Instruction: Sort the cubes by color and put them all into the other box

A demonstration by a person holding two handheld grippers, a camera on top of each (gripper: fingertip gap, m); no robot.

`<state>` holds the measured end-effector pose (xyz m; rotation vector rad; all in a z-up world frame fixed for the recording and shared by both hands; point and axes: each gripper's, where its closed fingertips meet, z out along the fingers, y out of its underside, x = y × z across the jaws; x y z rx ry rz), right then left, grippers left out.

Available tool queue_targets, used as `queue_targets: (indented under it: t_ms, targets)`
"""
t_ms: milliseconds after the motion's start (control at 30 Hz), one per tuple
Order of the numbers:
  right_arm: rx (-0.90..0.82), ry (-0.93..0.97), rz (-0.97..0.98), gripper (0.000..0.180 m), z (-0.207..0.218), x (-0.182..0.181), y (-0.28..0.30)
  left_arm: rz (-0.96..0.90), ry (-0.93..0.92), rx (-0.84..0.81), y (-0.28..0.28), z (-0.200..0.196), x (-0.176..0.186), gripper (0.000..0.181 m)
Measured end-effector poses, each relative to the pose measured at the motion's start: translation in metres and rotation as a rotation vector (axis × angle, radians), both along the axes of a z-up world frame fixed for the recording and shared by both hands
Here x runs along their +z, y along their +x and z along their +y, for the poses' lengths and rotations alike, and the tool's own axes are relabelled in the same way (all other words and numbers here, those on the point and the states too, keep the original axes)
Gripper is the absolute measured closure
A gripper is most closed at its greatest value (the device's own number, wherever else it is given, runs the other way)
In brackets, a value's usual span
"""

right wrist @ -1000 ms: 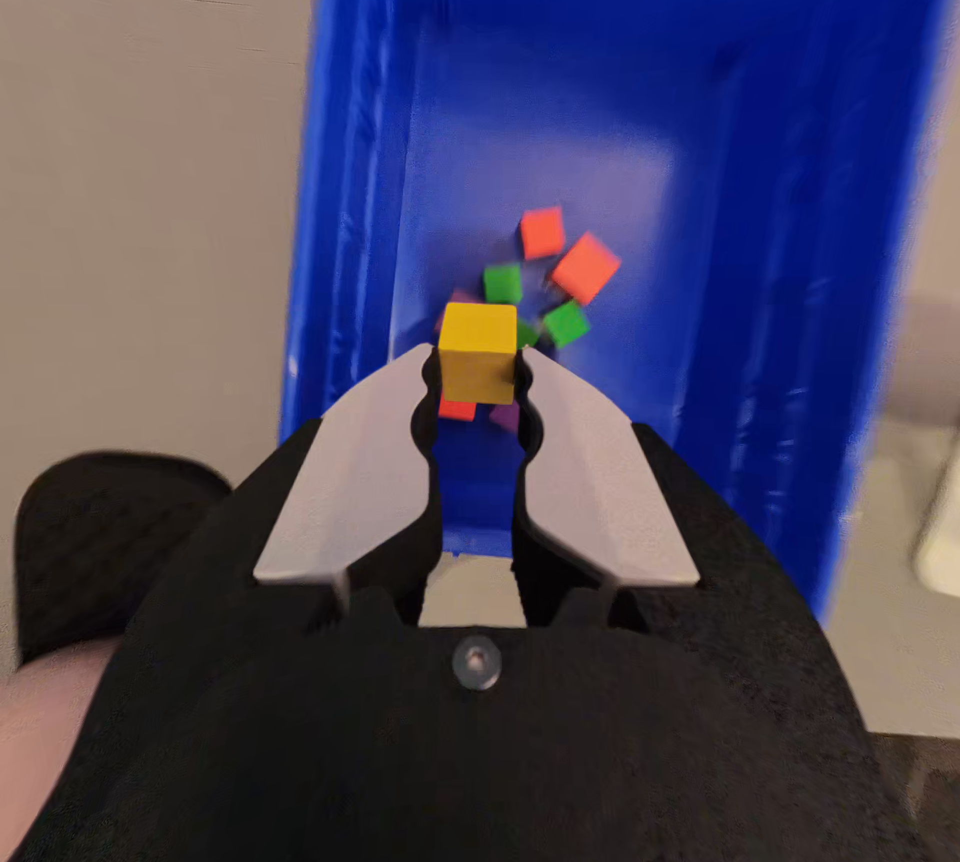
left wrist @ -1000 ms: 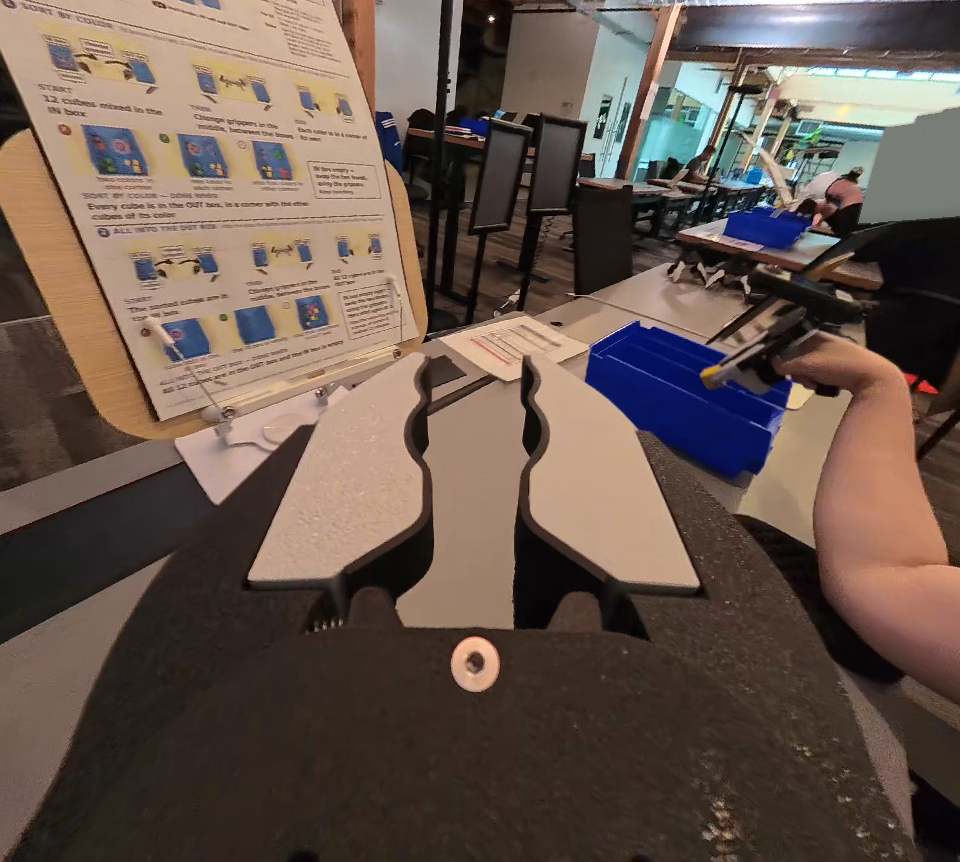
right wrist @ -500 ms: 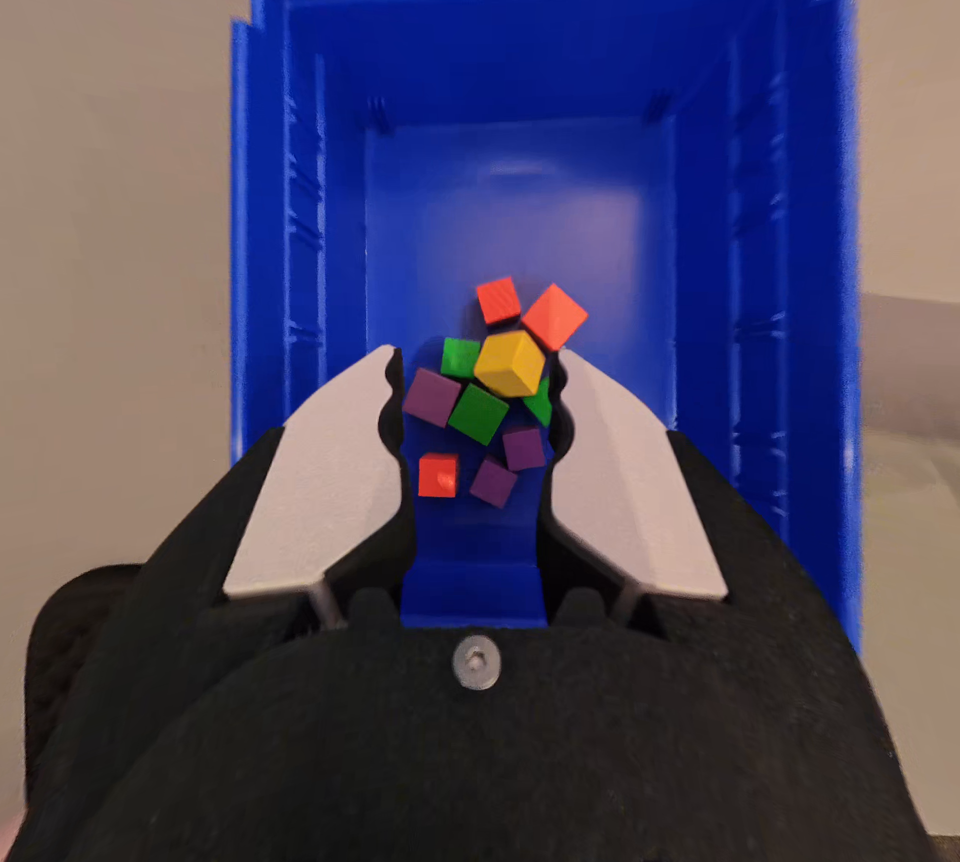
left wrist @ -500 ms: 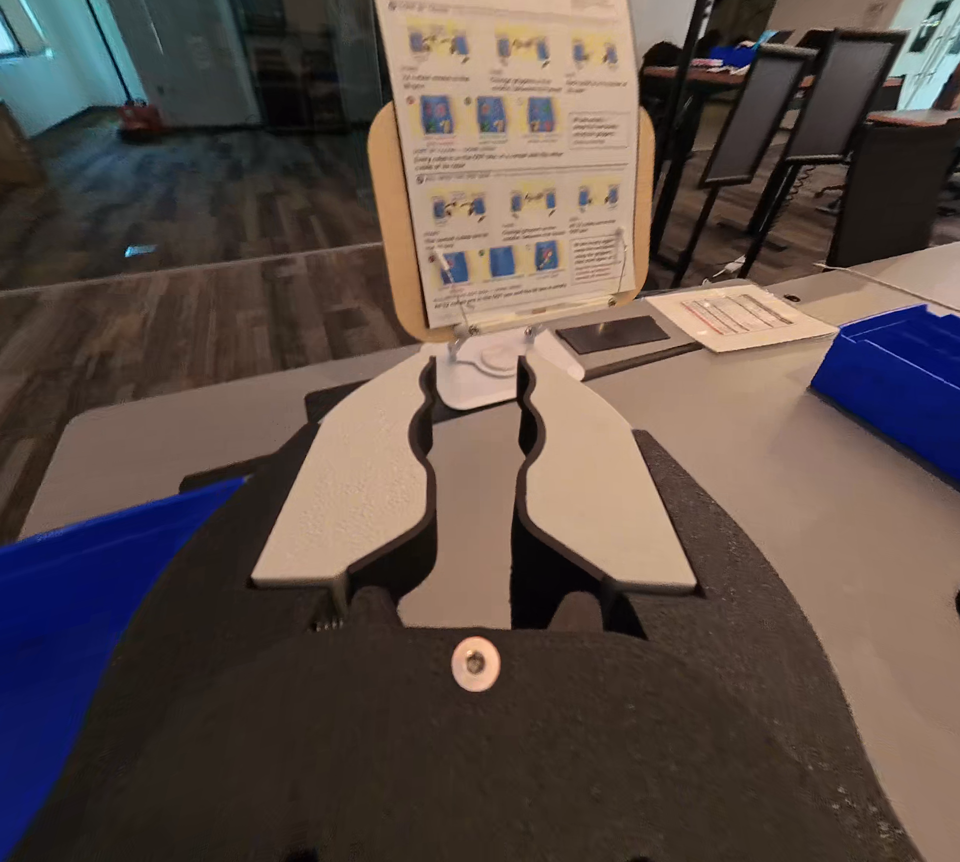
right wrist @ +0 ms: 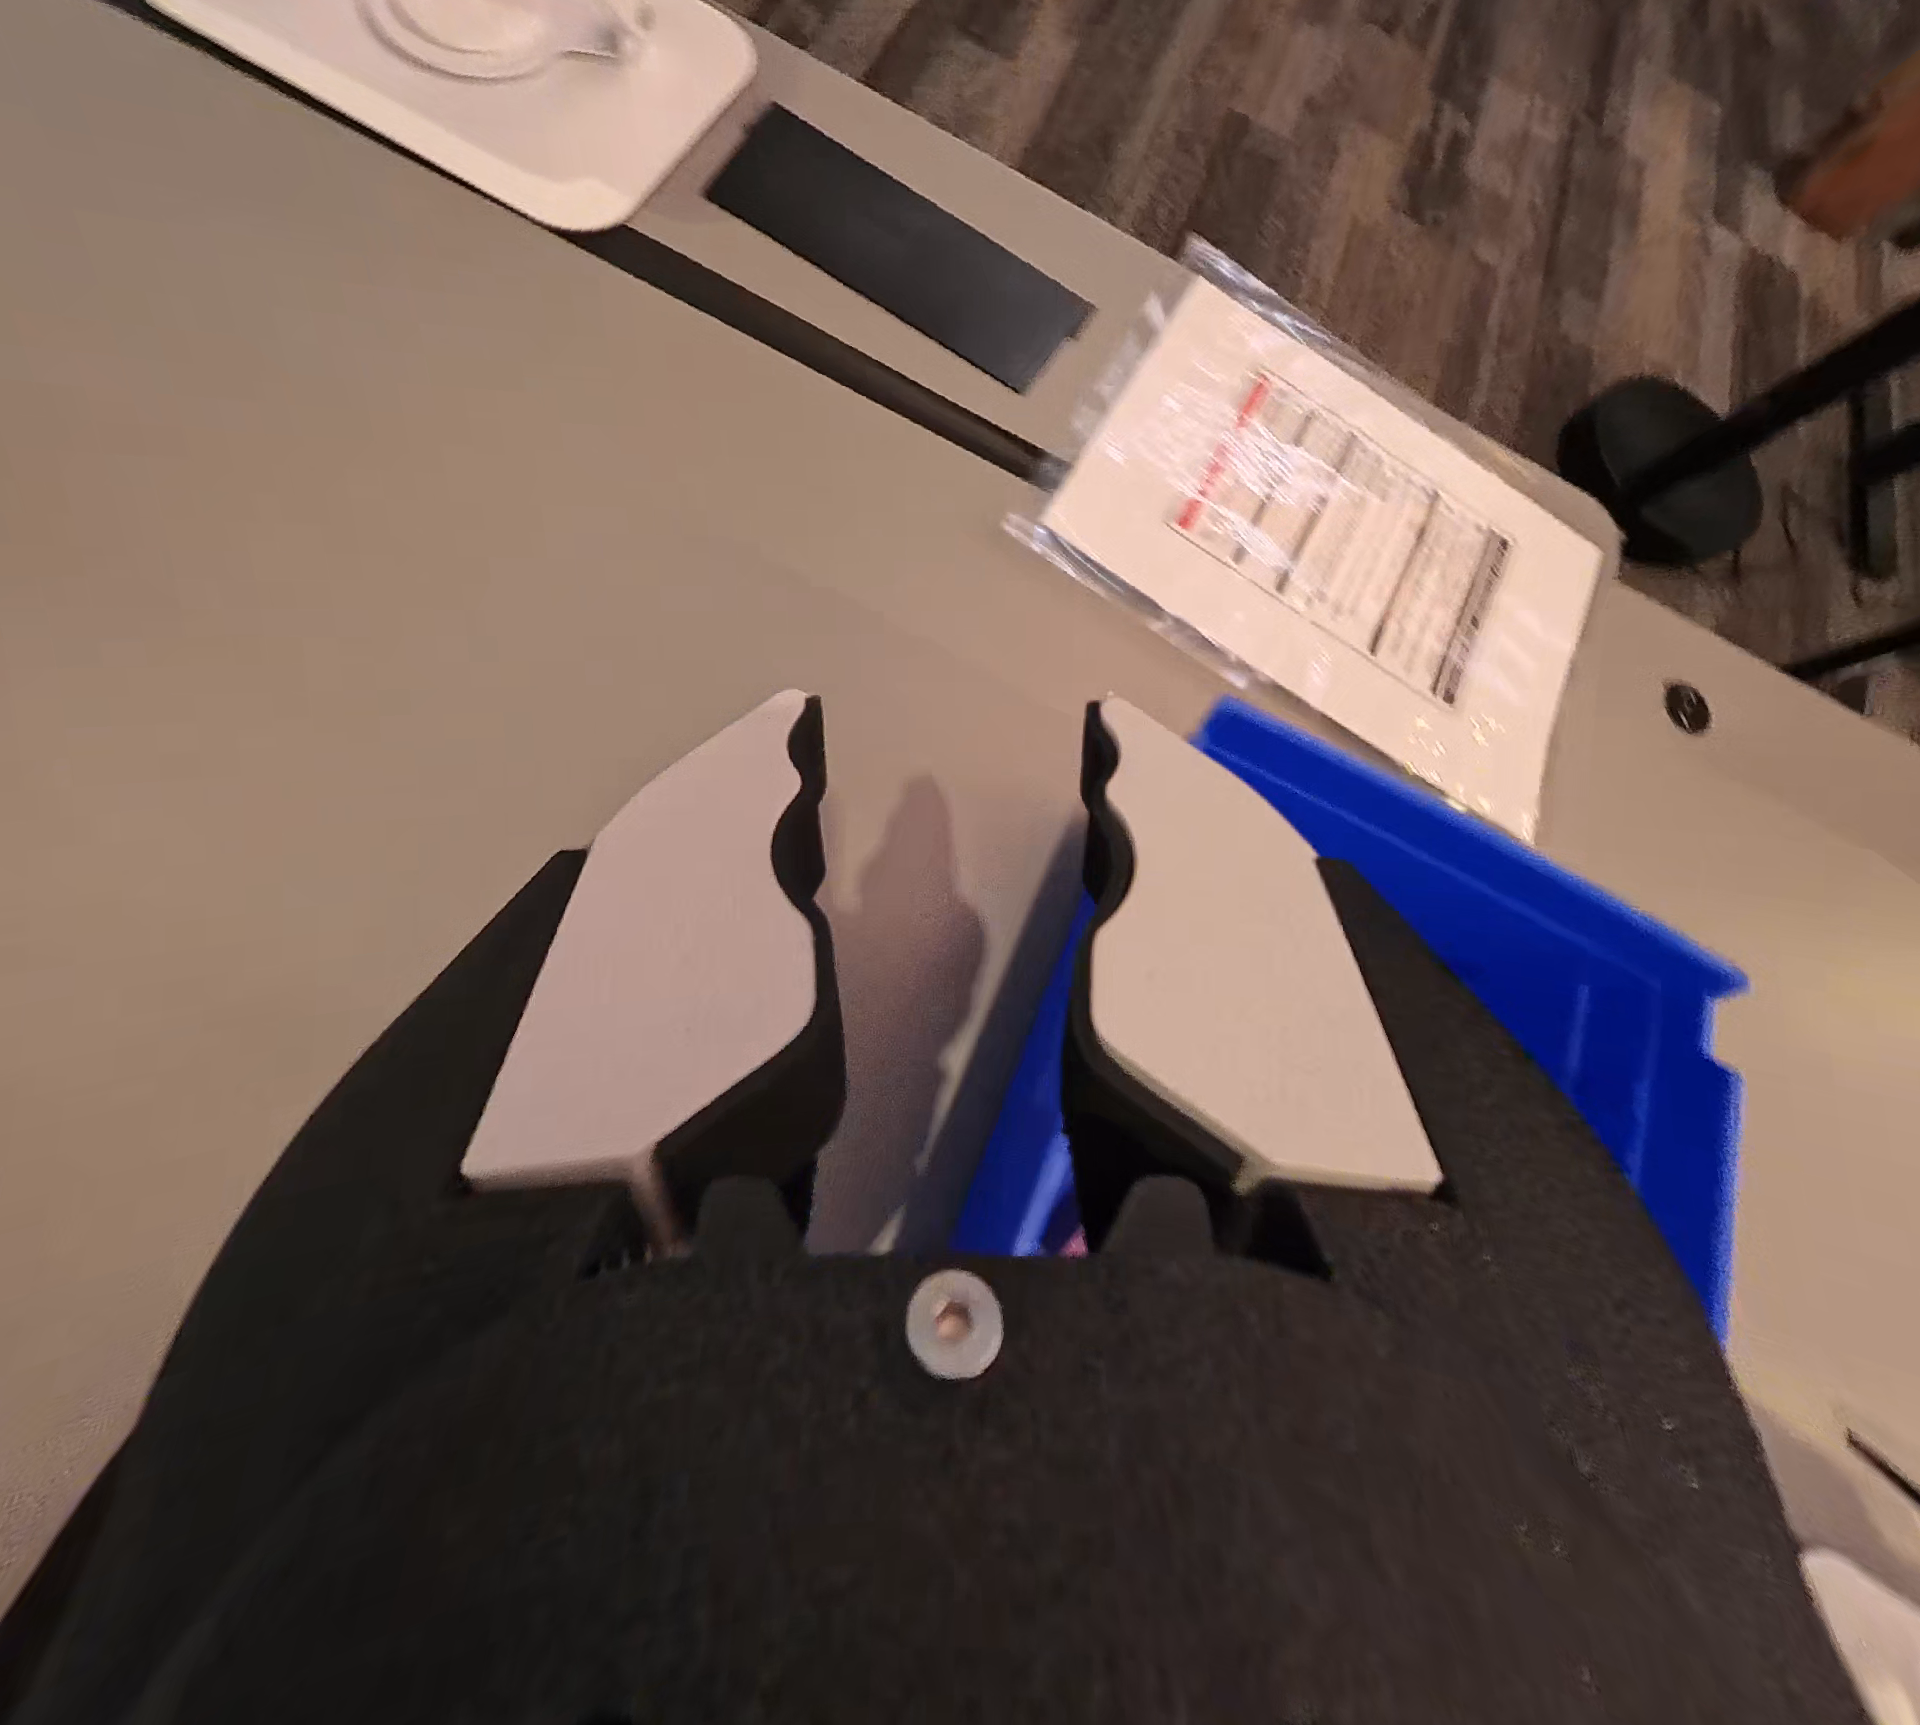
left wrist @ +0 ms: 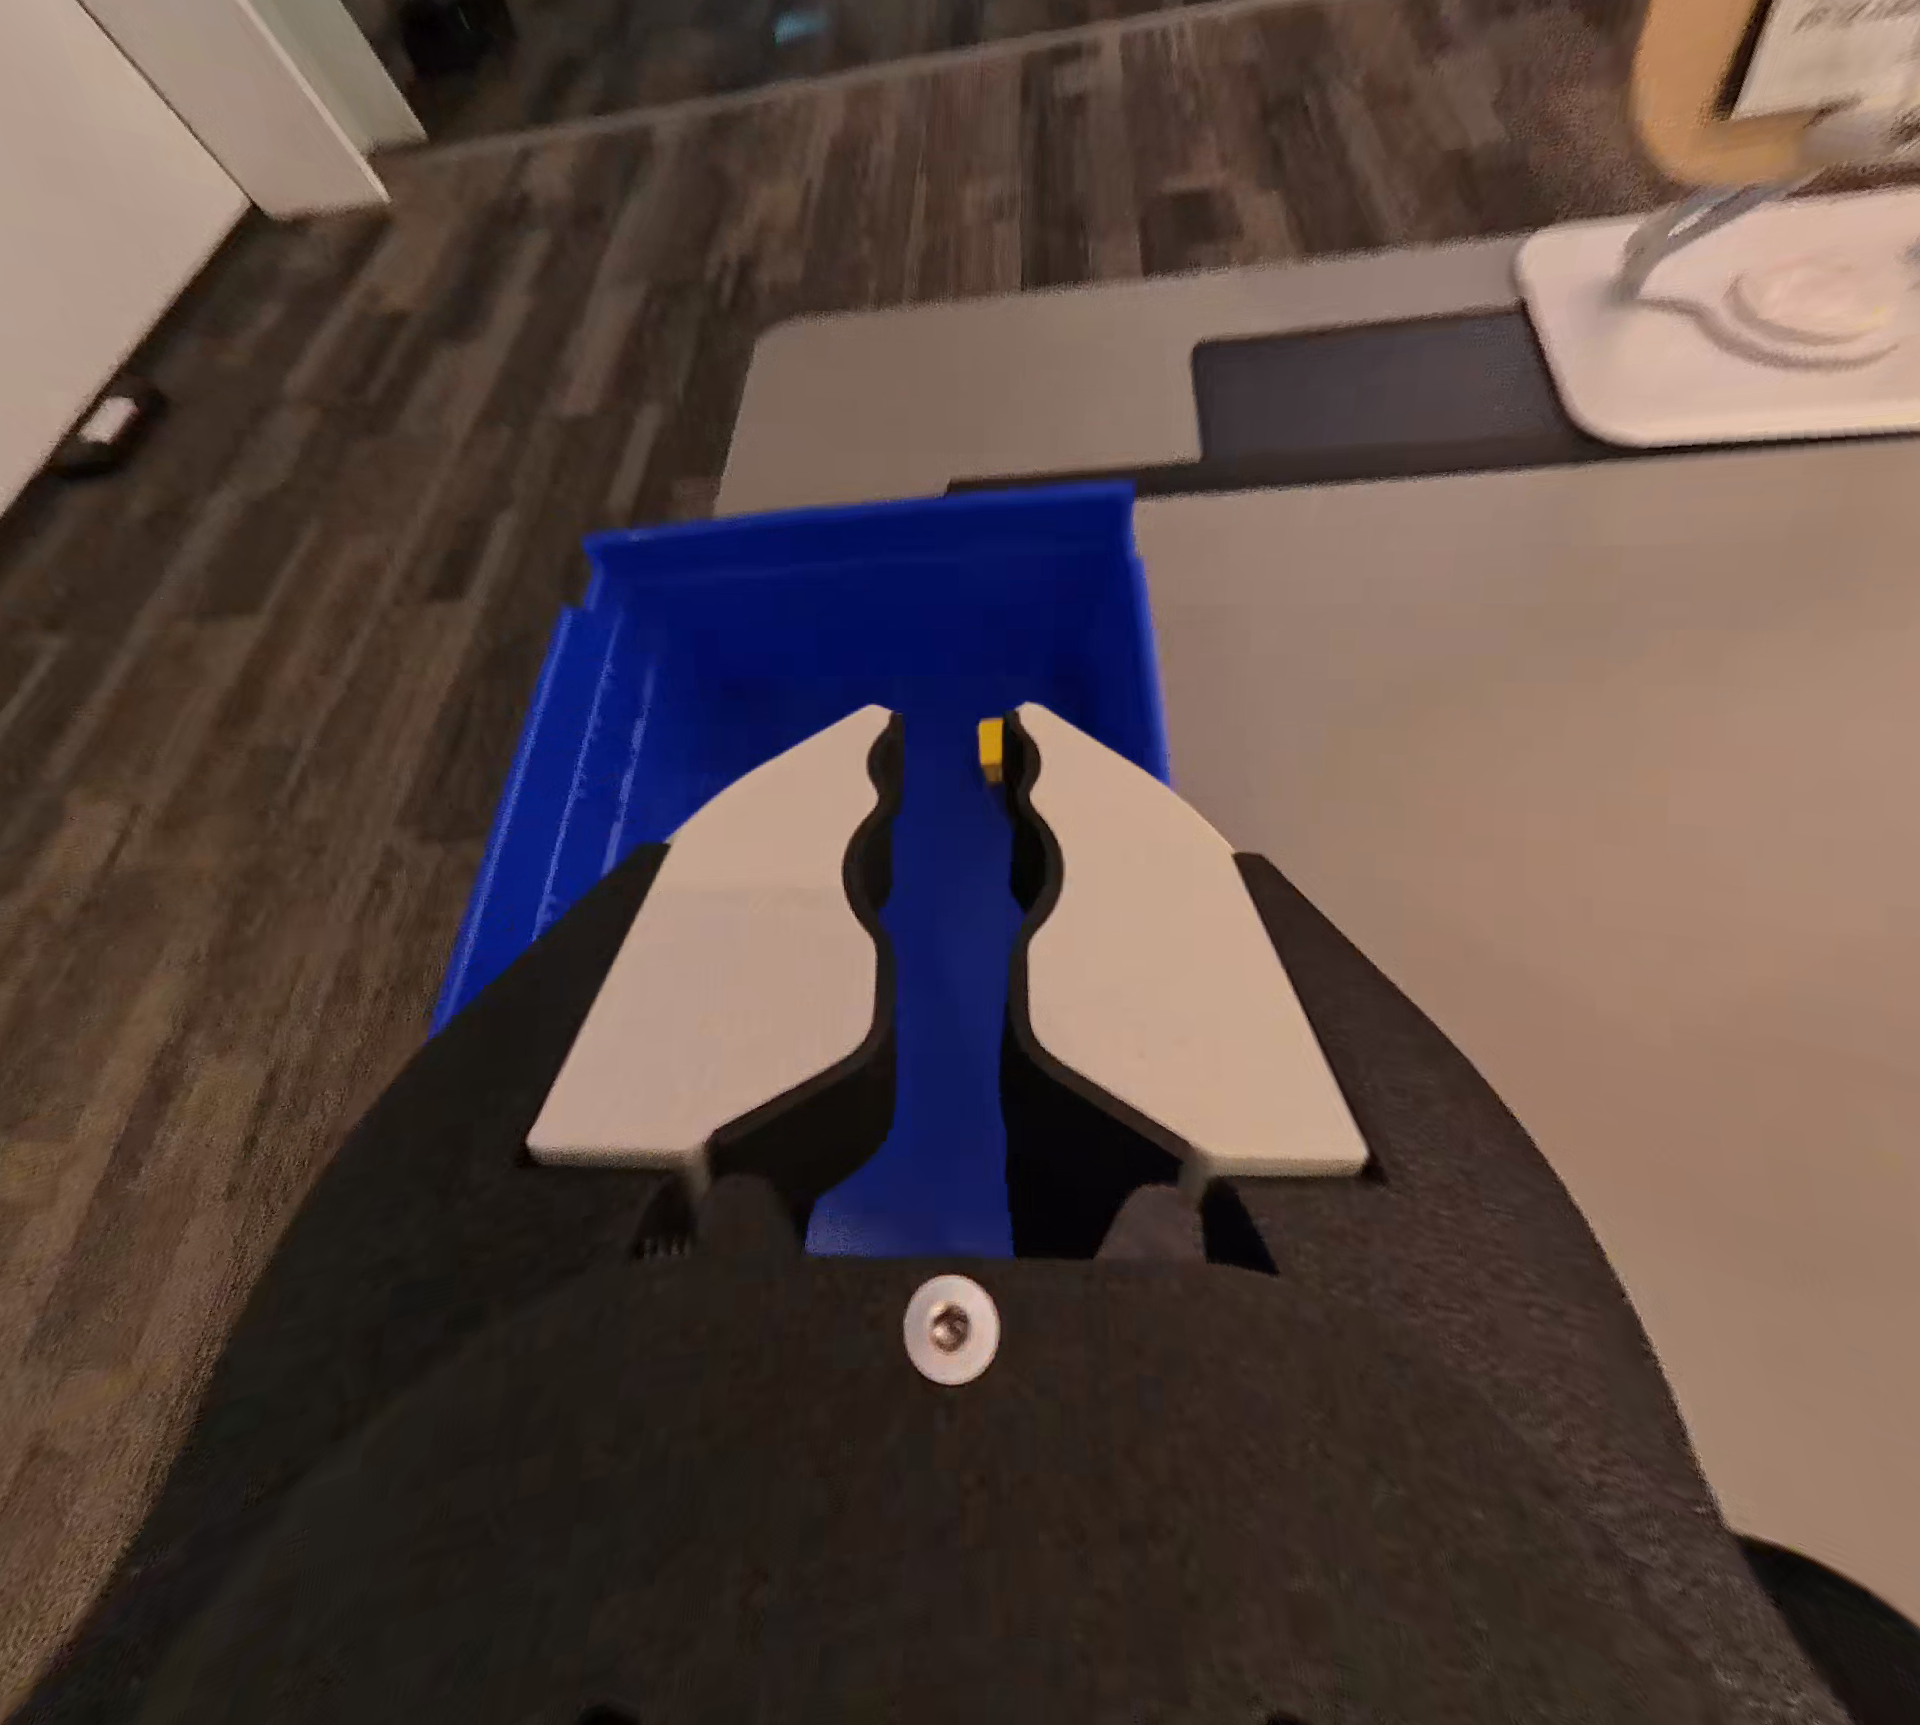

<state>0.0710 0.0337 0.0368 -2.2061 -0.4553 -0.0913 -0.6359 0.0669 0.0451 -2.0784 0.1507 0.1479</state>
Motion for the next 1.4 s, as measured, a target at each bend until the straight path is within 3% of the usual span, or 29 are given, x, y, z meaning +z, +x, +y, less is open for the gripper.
queue_targets:
  t_ms: [100,300,467,567,667,800,967,1133,1233,1400]
  targets:
    - [0.097,-0.011,-0.017,0.134,0.004,0.0,-0.039,0.009,-0.098,0.001,-0.011,0.011,-0.03,0.162]
    - [0.27,-0.094,-0.046,0.133,0.005,-0.017,-0.098,0.155,-0.199,-0.19,0.005,0.047,-0.059,0.174]
    - [0.327,-0.148,-0.072,0.133,0.006,-0.028,-0.116,0.197,-0.287,-0.404,0.014,0.085,-0.092,0.176]
    - [0.335,-0.144,-0.055,0.133,0.008,-0.025,-0.12,0.281,-0.391,-0.428,-0.002,0.1,-0.124,0.173]
    - [0.346,-0.133,-0.036,0.132,0.009,-0.022,-0.124,0.207,-0.518,-0.343,-0.012,0.106,-0.147,0.164]
    - [0.342,-0.151,-0.04,0.13,0.009,-0.027,-0.122,-0.069,-0.587,-0.197,-0.002,0.116,-0.148,0.153]
    - [0.331,-0.181,-0.066,0.13,0.008,-0.034,-0.115,-0.002,-0.744,-0.116,-0.007,0.105,-0.164,0.134]
    - [0.349,-0.19,-0.082,0.13,0.007,-0.035,-0.117,0.054,-0.809,-0.049,-0.012,0.1,-0.179,0.139]
    - [0.36,-0.194,-0.099,0.13,0.004,-0.036,-0.116,0.03,-0.806,-0.021,-0.01,0.101,-0.181,0.158]
    - [0.354,-0.17,-0.11,0.13,-0.002,-0.028,-0.106,0.065,-0.755,-0.018,-0.02,0.096,-0.169,0.158]
